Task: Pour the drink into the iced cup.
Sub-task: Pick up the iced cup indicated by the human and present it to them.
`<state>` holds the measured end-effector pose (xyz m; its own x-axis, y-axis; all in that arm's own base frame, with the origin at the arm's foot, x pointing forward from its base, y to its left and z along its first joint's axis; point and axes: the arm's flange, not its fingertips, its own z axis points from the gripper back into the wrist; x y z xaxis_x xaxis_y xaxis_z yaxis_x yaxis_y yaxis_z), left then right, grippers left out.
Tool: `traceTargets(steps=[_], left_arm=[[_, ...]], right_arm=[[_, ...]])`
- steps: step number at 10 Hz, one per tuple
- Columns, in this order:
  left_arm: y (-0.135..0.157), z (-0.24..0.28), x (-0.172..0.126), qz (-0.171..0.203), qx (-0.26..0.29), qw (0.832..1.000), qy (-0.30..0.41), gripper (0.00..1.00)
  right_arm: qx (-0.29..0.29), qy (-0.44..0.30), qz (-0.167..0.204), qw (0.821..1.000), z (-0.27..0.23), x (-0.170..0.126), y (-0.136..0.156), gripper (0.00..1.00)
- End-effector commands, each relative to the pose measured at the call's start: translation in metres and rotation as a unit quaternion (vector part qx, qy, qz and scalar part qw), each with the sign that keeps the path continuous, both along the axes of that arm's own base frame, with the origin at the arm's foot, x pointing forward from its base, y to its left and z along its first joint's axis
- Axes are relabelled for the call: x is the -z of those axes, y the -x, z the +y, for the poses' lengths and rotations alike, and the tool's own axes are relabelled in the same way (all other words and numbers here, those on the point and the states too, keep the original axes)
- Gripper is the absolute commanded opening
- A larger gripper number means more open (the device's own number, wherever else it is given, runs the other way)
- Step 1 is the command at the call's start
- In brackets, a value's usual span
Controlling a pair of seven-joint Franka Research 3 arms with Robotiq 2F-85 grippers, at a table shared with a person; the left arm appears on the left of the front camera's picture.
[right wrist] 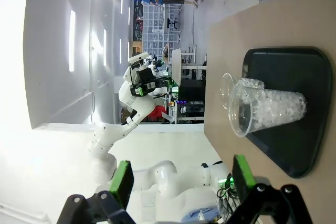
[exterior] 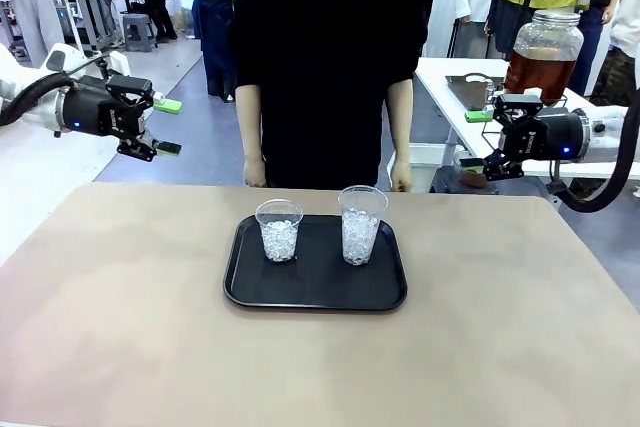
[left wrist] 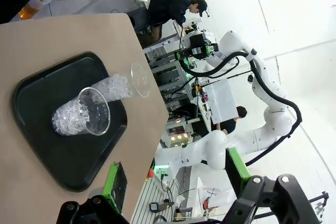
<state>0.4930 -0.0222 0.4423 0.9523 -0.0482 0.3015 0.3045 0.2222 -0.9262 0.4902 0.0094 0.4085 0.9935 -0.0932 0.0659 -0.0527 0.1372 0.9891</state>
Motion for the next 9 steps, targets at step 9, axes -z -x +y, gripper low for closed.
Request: traceTargets(steps=[9], left_arm=[[0.0006, -0.0012, -0.0012, -0.005, 0.002, 1.0, 0.0, 1.0]], right_arm=[[0.001, -0.001, -0.001, 1.0, -0.0011, -0.0008, 0.0004, 1.0]])
